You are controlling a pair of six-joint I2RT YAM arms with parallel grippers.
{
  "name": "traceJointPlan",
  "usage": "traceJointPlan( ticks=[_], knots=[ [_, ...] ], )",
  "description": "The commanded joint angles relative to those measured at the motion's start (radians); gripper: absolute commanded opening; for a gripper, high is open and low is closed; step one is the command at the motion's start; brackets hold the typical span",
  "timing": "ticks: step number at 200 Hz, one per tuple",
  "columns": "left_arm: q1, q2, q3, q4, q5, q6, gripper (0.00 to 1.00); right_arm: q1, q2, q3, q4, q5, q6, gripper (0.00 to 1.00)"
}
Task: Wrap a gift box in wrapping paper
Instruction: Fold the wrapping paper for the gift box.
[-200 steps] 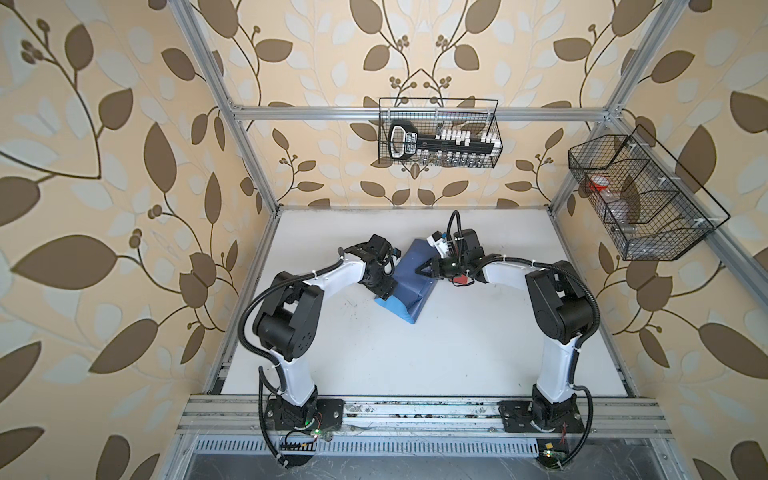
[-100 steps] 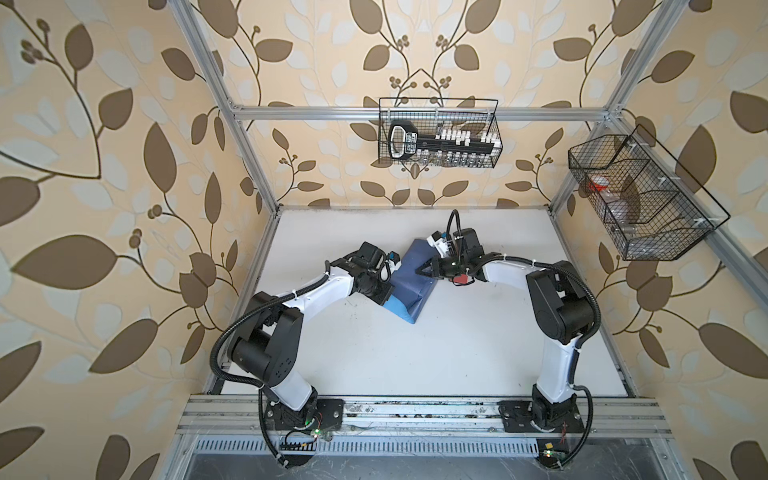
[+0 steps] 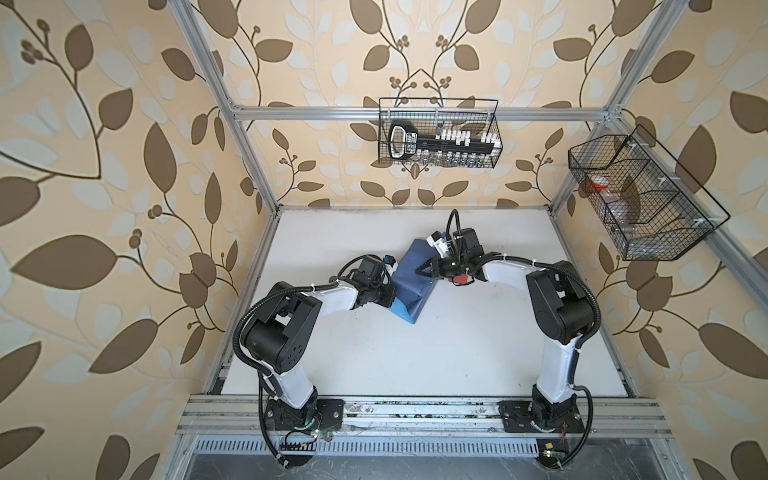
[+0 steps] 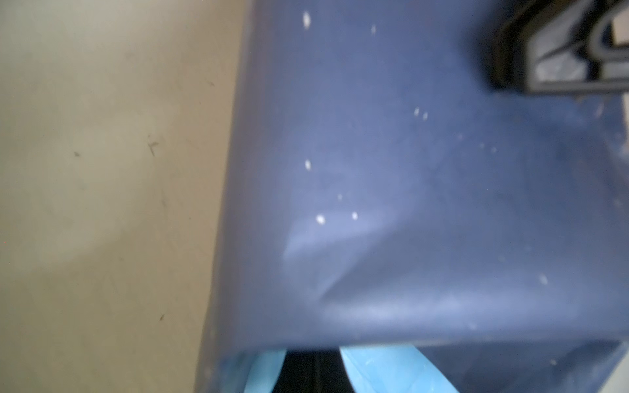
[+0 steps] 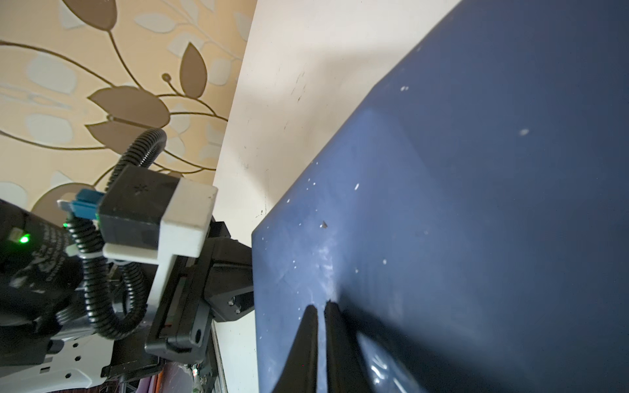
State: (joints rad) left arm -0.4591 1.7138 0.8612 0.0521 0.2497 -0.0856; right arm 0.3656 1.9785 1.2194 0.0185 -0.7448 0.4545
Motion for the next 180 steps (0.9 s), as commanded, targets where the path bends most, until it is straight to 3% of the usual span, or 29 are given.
traceJointPlan(
  ticks=[1,50,91,119,152,170,180],
  knots=[
    [-0.003,0.016,0.005,0.110,-0.020,-0.030,0.00,-0.006,0.028,-0.044,-0.122,0.067,-0.013,0.10],
    [-0.003,0.095,-0.005,0.145,-0.019,-0.091,0.00,0.002,0.024,-0.051,-0.109,0.070,-0.001,0.10],
    [0.003,0.083,-0.003,0.125,-0.007,-0.102,0.00,0.001,0.019,-0.055,-0.126,0.076,-0.015,0.10],
    [0.025,0.011,0.095,-0.151,0.039,-0.126,0.00,0.004,0.014,-0.049,-0.143,0.076,-0.030,0.10],
    [0.028,-0.076,0.239,-0.529,0.151,-0.077,0.27,0.008,0.019,-0.037,-0.151,0.071,-0.031,0.10],
    [0.068,-0.106,0.242,-0.612,0.147,-0.053,0.26,0.010,0.027,-0.027,-0.158,0.075,-0.039,0.10],
    [0.117,-0.129,0.224,-0.589,0.152,-0.079,0.16,0.010,0.032,-0.023,-0.157,0.075,-0.034,0.10]
  ],
)
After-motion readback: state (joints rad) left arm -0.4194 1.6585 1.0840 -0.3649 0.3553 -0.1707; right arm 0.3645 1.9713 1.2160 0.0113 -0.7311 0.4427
